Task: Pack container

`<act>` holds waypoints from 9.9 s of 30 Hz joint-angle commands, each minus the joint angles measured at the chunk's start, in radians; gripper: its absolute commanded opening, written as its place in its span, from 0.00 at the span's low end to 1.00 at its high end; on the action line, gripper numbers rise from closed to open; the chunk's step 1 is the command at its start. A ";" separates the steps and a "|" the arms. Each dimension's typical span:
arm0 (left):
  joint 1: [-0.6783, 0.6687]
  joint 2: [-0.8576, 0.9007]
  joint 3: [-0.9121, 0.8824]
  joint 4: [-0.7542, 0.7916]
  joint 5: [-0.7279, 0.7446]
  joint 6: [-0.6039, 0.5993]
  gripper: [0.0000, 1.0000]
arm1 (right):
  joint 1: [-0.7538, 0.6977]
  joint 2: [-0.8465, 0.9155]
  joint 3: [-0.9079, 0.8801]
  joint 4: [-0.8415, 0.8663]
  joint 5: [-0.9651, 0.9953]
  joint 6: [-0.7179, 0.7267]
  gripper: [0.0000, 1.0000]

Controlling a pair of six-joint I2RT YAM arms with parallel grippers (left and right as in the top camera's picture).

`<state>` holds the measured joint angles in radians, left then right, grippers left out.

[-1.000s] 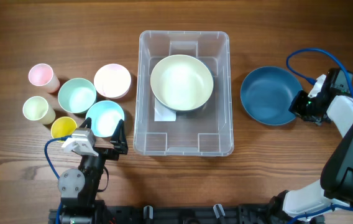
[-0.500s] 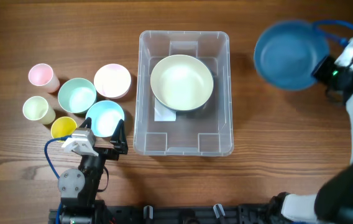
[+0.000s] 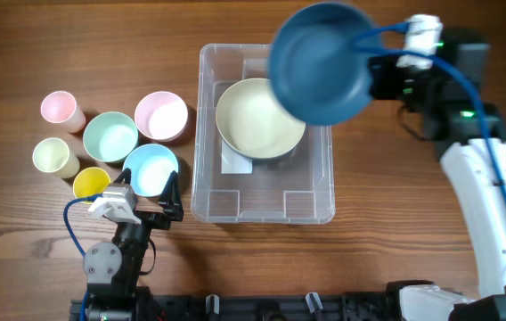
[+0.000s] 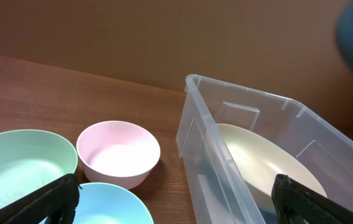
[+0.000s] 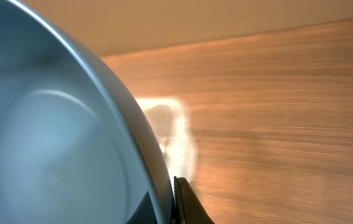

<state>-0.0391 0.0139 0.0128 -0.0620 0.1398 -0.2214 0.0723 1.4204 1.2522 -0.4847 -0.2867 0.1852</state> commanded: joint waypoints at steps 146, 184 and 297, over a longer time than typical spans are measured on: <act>0.496 1.217 0.754 -0.702 -0.198 -0.496 0.75 | -0.267 0.089 0.009 -0.104 0.399 0.009 1.00; 0.496 1.092 0.826 -0.712 0.014 -0.346 0.04 | -0.267 0.089 0.009 -0.104 0.399 0.008 1.00; -0.701 1.357 0.876 -0.032 -0.597 0.093 0.73 | -0.267 0.089 0.009 -0.104 0.399 0.008 1.00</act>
<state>-0.7929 1.4410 0.8646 -0.0891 -0.2642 -0.0353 -0.1974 1.5146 1.2522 -0.5907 0.1020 0.1970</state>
